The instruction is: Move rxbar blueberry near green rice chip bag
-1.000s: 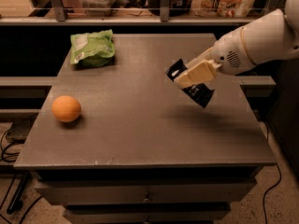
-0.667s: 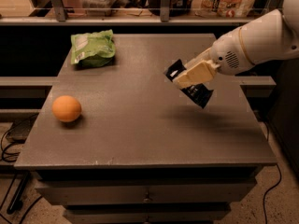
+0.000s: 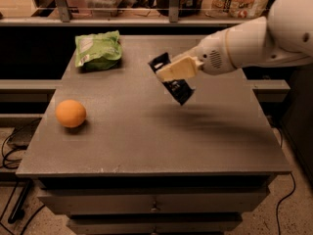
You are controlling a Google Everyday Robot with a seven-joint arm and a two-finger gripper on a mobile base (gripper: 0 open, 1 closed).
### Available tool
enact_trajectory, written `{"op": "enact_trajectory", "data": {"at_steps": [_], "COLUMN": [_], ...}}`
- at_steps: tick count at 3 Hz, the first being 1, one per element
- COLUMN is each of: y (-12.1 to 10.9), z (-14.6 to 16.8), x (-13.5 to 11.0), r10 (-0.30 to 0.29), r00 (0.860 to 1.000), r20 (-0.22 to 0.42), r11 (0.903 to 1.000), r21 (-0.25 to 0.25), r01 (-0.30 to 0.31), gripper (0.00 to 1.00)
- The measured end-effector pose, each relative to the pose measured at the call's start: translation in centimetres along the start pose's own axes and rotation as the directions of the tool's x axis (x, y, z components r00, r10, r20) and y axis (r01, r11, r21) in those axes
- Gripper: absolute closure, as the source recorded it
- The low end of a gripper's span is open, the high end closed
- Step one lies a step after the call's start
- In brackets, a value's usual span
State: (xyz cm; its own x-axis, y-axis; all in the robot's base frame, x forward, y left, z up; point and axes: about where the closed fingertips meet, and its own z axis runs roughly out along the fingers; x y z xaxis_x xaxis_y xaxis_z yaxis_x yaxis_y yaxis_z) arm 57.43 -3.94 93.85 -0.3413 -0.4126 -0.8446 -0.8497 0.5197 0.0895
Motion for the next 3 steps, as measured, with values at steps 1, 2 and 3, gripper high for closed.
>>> {"op": "enact_trajectory", "data": {"at_steps": [1, 2, 3], "y": [0.4, 0.1, 0.1], "z": [4.8, 9.8, 9.8], "x": [-3.1, -6.2, -6.2], "r10": [0.002, -0.010, -0.010], "r00": [0.997, 0.990, 0.991], "r20": [0.079, 0.137, 0.137], "r11": [0.9993, 0.9987, 0.9987], "r21": [-0.038, -0.047, -0.048], "r01": [0.001, 0.017, 0.017], "gripper": [1.00, 1.00, 1.00]}}
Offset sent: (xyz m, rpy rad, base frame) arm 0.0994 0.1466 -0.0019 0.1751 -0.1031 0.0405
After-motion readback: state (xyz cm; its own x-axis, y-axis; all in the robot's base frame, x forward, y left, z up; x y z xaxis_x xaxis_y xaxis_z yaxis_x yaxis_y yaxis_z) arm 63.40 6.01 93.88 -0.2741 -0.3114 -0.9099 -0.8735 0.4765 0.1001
